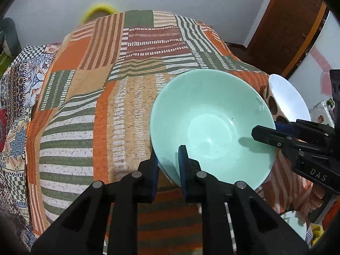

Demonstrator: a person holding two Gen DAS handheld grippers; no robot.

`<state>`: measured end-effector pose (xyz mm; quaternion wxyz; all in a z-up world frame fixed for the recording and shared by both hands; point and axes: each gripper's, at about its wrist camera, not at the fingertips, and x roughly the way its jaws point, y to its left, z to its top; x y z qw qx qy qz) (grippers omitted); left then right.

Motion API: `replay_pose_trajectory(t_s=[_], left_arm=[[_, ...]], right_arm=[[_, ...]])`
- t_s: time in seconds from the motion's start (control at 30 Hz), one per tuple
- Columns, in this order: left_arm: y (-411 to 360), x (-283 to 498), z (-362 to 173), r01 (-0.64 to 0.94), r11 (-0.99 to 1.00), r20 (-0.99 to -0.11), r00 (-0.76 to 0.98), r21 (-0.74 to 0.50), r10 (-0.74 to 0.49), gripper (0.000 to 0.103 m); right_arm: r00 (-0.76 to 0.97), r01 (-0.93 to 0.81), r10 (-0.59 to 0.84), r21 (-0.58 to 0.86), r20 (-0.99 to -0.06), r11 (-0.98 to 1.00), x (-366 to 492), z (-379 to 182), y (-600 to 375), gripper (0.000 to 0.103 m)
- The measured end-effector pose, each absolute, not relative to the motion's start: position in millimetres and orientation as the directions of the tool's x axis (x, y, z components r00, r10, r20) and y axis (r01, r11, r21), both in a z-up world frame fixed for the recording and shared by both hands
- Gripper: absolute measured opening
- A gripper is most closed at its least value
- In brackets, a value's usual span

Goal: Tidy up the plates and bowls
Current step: 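Lift the mint green bowl with the left gripper toward the pink bowl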

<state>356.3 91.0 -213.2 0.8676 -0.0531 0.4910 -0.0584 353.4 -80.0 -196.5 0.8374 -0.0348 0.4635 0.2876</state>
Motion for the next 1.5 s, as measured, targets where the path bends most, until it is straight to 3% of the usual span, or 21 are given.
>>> replay_pose_trajectory(t_s=[0.97,1.5], left_arm=[[92.6,204.5,-127.6,0.023,0.985,-0.769,0.622,-0.170,-0.147,0.016],[116.4,118.7,-121.7,-0.042,0.985,-0.763,0.638,-0.167,-0.103,0.016]], right_arm=[[0.408,-0.572,0.530,0.244,-0.744,0.783,246.8,-134.3,-83.5,0.020],[0.381,-0.629,0.573,0.251,-0.725,0.736,182.2,-130.3,-59.2,0.020]])
